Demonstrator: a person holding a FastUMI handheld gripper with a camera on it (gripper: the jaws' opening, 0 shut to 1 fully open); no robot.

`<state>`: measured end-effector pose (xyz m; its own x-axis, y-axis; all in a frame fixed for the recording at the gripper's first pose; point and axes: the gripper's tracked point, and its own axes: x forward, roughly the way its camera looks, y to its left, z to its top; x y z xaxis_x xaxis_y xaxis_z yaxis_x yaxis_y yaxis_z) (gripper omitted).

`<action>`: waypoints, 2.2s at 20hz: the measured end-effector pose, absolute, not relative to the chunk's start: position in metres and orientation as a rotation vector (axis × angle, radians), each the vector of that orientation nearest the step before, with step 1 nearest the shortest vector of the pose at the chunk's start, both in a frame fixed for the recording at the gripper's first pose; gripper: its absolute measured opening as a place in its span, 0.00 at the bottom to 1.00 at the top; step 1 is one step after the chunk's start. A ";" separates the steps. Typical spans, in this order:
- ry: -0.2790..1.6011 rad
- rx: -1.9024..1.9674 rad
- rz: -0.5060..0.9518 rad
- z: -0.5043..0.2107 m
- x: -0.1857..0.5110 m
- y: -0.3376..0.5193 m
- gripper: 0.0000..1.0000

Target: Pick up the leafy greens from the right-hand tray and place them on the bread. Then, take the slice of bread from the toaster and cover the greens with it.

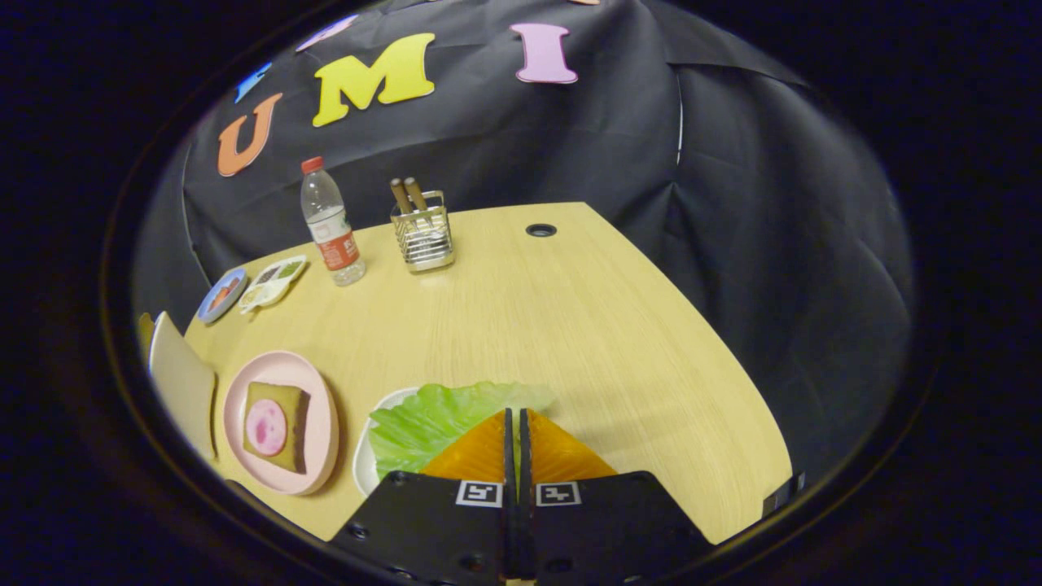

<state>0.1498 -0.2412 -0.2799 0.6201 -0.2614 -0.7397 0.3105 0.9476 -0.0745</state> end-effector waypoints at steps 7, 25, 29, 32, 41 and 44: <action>0.781 0.031 -0.354 -0.261 0.150 -0.239 0.00; 0.958 0.107 -0.346 -0.330 0.155 -0.255 0.13; 0.950 0.081 -0.372 -0.322 0.147 -0.260 0.01; 0.937 0.075 -0.379 -0.312 0.145 -0.259 0.01; 0.943 0.092 -0.384 -0.316 0.133 -0.262 0.00; 0.909 0.091 -0.374 -0.299 0.131 -0.255 0.00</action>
